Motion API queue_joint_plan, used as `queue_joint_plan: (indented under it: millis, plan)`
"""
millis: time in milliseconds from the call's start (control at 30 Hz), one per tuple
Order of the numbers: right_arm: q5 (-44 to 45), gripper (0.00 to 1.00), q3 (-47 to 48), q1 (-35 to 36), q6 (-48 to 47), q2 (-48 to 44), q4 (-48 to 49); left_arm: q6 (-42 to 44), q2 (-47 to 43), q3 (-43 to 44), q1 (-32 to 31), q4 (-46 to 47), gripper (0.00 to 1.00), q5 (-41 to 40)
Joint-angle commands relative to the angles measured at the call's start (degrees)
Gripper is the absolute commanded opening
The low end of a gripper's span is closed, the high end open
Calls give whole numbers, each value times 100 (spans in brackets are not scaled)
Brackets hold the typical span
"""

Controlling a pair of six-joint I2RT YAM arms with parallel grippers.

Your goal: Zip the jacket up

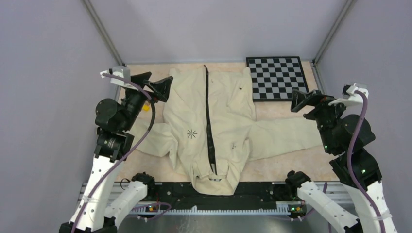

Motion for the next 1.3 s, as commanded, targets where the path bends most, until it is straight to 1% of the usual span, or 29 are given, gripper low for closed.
queue_joint_plan:
  millis: [0, 167, 267, 333, 467, 533, 667, 733, 800, 900, 967, 1100, 1200, 1267]
  plan:
    - [84, 99, -177, 48, 312, 56, -109, -276, 179, 80, 26, 104, 99, -23]
    - [12, 99, -435, 48, 595, 109, -236, -369, 523, 111, 27, -424, 99, -68]
    - [-431, 99, -785, 48, 912, 74, -119, -366, 708, 117, 26, -685, 99, -215]
    - [-634, 99, -1081, 48, 1357, 70, -40, -421, 814, 96, 26, -857, 99, -396]
    - [-1333, 99, -1612, 48, 1644, 225, 229, -828, 1110, -18, 35, -1352, 99, -784]
    - [-1891, 99, -1769, 49, 1734, 466, 354, -942, 1341, -104, 35, -1558, 99, -566]
    - [-3431, 99, -2144, 48, 1689, 1203, 999, -917, 2019, -231, 35, -1764, 99, 495]
    - [-3955, 96, -2289, 48, 1688, 1618, 1406, -861, 2456, -290, 35, -1714, 99, 1108]
    - [-4275, 92, -2350, 48, 1773, 2050, 1799, -914, 2949, -230, 35, -1577, 99, 1586]
    - [-4496, 85, -2252, 48, 1942, 2759, 2324, -1101, 3656, 24, 35, -1398, 99, 2181]
    - [-4516, 78, -2114, 48, 1993, 3236, 2660, -1277, 4116, 246, 35, -1276, 98, 2325]
    - [-4421, 70, -1552, 48, 1986, 4254, 2978, -1704, 4817, 464, 39, -535, 92, 2235]
    - [-4485, 64, -1202, 40, 2008, 4982, 3331, -1814, 5388, 794, 19, -427, 83, 2296]
    - [-4599, 60, -990, 39, 2077, 5540, 3527, -1816, 5562, 903, 17, -449, 81, 2227]
